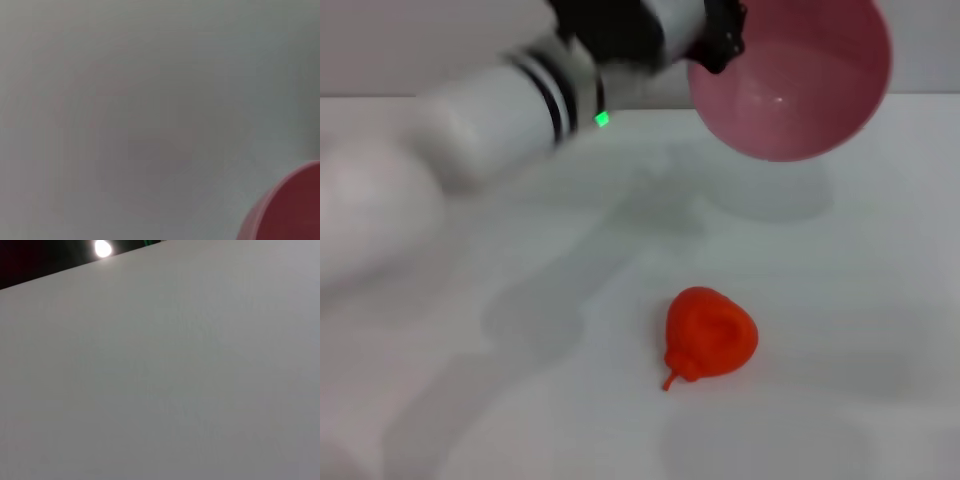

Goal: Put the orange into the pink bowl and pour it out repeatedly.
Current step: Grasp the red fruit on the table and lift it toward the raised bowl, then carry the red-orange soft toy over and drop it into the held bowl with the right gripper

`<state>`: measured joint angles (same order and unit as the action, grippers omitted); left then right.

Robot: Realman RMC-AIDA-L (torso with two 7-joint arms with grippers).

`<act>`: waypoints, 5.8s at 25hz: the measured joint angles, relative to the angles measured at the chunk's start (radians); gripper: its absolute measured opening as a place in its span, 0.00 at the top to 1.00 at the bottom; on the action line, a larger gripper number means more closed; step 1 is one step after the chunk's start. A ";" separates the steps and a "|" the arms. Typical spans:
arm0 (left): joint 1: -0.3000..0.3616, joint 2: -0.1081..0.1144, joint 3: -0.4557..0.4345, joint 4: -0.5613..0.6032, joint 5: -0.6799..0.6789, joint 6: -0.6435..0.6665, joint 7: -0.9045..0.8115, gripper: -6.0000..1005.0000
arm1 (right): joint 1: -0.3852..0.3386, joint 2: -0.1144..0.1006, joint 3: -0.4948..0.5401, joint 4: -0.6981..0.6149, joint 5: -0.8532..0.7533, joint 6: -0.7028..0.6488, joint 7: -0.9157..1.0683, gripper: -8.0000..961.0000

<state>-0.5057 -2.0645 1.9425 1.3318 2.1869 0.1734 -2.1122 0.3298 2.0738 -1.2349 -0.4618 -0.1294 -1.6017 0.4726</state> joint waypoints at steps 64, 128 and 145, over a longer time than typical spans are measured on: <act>-0.360 0.083 -0.830 -0.307 0.604 1.234 -0.404 0.95 | 0.353 0.001 -0.144 -0.438 -2.086 0.295 1.638 0.38; -0.421 -0.002 -0.579 -0.329 0.350 1.171 -0.393 0.95 | 0.209 0.001 -0.011 -0.854 -1.803 0.214 1.582 0.80; -0.406 0.002 -0.557 -0.330 0.350 1.153 -0.369 0.95 | 0.103 0.004 0.054 -0.810 -1.534 0.279 1.200 0.50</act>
<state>-0.9113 -2.0629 1.3858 1.0016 2.5368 1.3267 -2.4808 0.4324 2.0775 -1.1806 -1.2719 -1.6632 -1.3223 1.6725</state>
